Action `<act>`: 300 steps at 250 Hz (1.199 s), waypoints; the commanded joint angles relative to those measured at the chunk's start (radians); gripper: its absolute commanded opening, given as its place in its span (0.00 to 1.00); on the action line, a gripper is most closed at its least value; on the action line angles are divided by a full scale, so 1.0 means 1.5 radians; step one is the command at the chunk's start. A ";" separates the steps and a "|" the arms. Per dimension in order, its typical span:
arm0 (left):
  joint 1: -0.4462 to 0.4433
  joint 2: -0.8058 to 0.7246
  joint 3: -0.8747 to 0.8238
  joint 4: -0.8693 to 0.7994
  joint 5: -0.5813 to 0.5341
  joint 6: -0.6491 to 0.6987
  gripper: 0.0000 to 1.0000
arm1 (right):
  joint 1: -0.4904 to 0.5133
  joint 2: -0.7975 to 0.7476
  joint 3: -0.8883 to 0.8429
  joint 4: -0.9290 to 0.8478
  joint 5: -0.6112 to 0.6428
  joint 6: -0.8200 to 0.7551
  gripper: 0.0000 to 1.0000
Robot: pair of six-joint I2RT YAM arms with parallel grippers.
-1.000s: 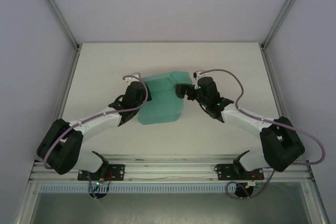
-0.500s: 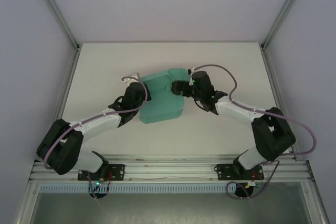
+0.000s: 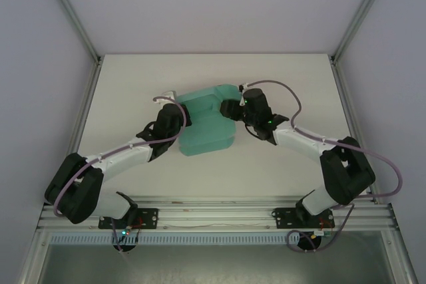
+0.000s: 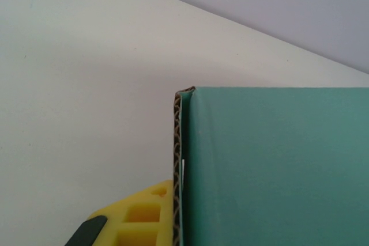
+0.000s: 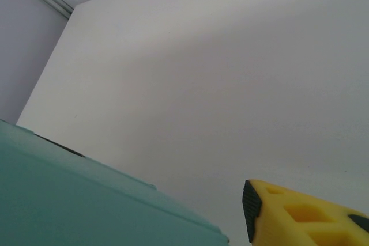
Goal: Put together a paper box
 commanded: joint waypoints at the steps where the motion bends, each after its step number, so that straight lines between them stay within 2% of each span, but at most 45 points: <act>1: -0.004 -0.028 0.032 0.019 -0.010 0.004 0.00 | 0.000 -0.028 -0.018 -0.009 0.029 0.000 0.56; 14: -0.005 -0.027 0.033 0.014 -0.012 0.007 0.00 | -0.001 -0.038 -0.022 -0.011 0.027 -0.005 0.60; 35: -0.005 -0.028 0.034 -0.003 -0.021 0.019 0.00 | -0.001 -0.067 -0.027 -0.036 0.038 -0.026 0.63; 52: -0.005 -0.030 0.038 -0.022 -0.022 0.038 0.00 | 0.000 -0.103 -0.031 -0.074 0.052 -0.054 0.71; 88: -0.004 -0.024 0.050 -0.066 0.006 0.065 0.00 | -0.001 -0.209 -0.048 -0.167 0.027 -0.153 0.85; 127: 0.000 -0.023 0.051 -0.086 0.027 0.077 0.00 | -0.018 -0.340 -0.099 -0.182 0.027 -0.232 0.95; 153: 0.005 -0.018 0.053 -0.092 0.045 0.080 0.00 | -0.086 -0.390 -0.103 -0.196 -0.036 -0.222 0.95; 182: 0.008 -0.014 0.054 -0.088 0.069 0.083 0.00 | -0.178 -0.387 -0.099 -0.184 -0.139 -0.220 0.91; 203: 0.010 -0.011 0.054 -0.087 0.077 0.083 0.00 | -0.223 -0.352 -0.089 -0.192 -0.257 -0.298 0.83; 223: 0.011 -0.009 0.055 -0.087 0.085 0.085 0.00 | -0.237 -0.314 -0.075 -0.211 -0.330 -0.380 0.76; 251: 0.012 -0.003 0.055 -0.084 0.099 0.085 0.00 | -0.238 -0.260 -0.029 -0.249 -0.362 -0.422 0.66; 300: 0.012 0.004 0.059 -0.079 0.119 0.093 0.00 | -0.238 -0.197 0.019 -0.265 -0.417 -0.460 0.62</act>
